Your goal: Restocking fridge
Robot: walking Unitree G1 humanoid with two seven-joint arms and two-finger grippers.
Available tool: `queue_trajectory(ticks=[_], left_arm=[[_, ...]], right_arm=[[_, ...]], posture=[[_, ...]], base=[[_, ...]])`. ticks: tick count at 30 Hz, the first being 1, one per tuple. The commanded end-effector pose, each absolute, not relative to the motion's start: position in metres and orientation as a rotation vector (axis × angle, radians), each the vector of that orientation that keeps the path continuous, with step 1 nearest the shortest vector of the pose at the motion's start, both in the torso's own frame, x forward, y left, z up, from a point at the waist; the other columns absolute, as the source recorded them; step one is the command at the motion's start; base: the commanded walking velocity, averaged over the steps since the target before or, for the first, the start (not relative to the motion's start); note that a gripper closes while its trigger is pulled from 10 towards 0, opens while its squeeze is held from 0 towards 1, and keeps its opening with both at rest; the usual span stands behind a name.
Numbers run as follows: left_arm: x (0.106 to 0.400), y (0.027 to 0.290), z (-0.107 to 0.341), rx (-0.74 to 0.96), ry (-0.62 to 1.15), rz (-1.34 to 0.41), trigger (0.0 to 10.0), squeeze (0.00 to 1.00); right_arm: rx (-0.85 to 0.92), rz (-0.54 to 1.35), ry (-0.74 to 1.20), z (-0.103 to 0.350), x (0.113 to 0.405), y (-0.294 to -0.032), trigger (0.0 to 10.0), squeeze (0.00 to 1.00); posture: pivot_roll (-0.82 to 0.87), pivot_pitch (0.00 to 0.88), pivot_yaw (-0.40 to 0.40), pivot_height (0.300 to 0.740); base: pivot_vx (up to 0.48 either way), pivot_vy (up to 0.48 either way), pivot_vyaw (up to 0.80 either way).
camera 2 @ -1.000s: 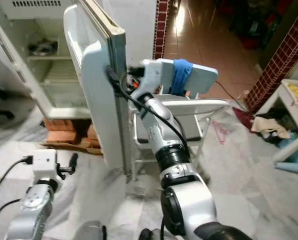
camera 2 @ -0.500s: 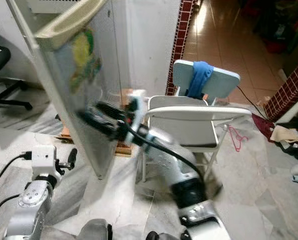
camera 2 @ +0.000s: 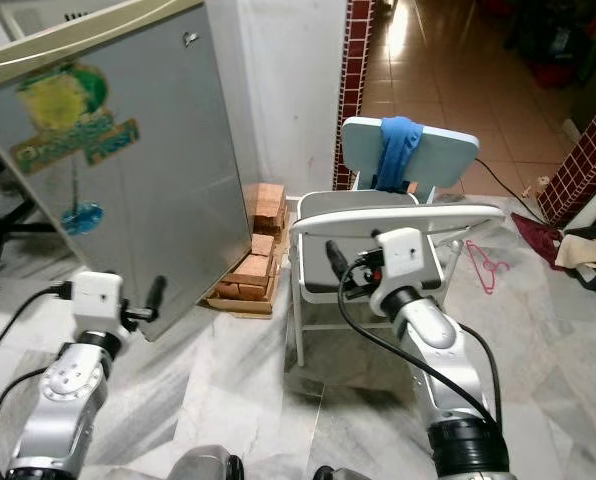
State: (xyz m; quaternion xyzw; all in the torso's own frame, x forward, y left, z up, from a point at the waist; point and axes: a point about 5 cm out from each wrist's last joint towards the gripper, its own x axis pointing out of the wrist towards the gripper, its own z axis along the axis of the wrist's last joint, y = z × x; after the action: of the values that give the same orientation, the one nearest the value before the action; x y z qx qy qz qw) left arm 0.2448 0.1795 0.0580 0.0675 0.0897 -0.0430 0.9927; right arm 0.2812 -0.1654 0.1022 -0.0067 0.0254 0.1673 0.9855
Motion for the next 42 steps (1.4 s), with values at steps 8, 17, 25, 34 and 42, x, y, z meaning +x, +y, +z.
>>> queue_trajectory(ticks=[8,17,25,34,42], left_arm=[[0.245,0.169,0.061,0.109,0.147,-0.135,10.0,0.00],[0.252,0.173,0.075,0.091,0.057,-0.042,10.0,0.00],[0.258,0.163,0.073,0.094,0.044,-0.073,10.0,0.00],[0.266,0.168,0.078,0.109,0.008,-0.020,10.0,0.00],[0.258,0.164,0.071,0.121,0.019,-0.038,10.0,0.00]], right_arm=[[0.050,0.309,0.057,0.090,0.249,-0.148,10.0,0.00],[0.073,0.100,-0.062,0.110,0.274,-0.166,10.0,0.00],[0.073,0.222,-0.046,0.104,0.273,-0.150,10.0,0.00],[0.120,0.288,-0.071,0.110,0.280,-0.139,10.0,0.00],[0.121,0.263,-0.060,0.106,0.281,-0.142,10.0,0.00]], posture=[[0.01,0.000,0.082,0.740],[0.03,0.000,0.023,0.740],[0.03,0.000,0.014,0.740],[0.05,0.000,0.009,0.740],[0.05,0.000,0.006,0.740]], base=[[0.000,0.480,-0.60],[0.000,0.480,0.00],[0.000,0.480,0.00],[0.000,0.413,0.75],[0.000,0.000,0.36]])
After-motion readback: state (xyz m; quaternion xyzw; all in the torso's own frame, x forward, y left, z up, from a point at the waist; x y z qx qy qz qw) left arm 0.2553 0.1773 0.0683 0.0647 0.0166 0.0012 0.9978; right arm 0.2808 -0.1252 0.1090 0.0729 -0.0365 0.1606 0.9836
